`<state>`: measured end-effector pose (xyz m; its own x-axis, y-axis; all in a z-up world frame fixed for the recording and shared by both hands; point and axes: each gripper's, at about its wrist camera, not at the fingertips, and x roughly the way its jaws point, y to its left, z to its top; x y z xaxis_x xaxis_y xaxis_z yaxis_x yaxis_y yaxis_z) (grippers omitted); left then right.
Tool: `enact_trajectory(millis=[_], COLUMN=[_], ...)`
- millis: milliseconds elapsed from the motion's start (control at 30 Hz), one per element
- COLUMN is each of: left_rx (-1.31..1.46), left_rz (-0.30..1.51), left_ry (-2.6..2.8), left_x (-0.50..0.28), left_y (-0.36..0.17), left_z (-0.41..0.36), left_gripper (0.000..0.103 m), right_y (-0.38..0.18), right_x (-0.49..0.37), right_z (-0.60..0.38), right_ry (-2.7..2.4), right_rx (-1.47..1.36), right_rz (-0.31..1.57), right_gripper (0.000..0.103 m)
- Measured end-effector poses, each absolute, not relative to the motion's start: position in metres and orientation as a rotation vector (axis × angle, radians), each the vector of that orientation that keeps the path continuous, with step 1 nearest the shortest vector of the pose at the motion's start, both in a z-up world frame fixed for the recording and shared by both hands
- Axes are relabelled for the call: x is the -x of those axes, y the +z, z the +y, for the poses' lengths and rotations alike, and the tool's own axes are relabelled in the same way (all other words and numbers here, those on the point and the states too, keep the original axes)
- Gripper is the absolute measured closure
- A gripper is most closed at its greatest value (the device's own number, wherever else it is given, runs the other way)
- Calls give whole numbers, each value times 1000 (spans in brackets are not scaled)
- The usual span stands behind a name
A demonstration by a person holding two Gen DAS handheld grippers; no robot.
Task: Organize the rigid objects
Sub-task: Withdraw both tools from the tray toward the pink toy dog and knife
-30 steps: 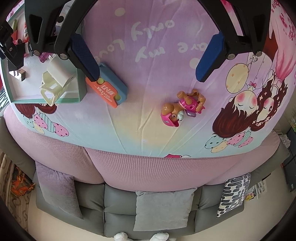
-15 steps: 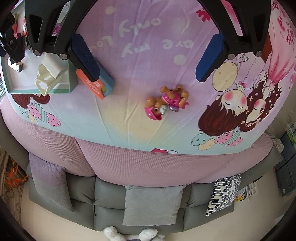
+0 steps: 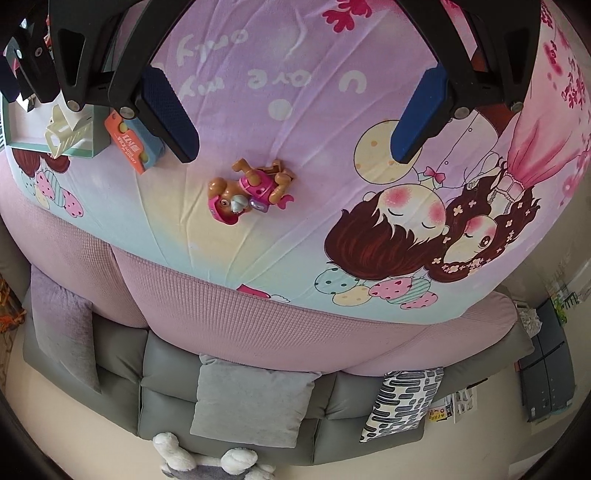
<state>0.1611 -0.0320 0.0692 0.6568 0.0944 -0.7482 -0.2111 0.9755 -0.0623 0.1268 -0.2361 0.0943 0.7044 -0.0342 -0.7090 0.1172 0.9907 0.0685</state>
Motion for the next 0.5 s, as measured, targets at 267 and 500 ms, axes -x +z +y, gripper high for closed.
enact_trajectory(millis=[267, 500], left_rx=[176, 184], left_rz=[852, 867], left_ry=[189, 179], left_x=[-162, -165], left_y=[66, 62], left_z=[-10, 5], left_gripper=[0, 0], right_y=[87, 74], right_x=[-133, -141], right_z=[-205, -190], right_ry=[-32, 25], right_rx=[-67, -94], right_rz=[792, 802], right_gripper=[0, 0])
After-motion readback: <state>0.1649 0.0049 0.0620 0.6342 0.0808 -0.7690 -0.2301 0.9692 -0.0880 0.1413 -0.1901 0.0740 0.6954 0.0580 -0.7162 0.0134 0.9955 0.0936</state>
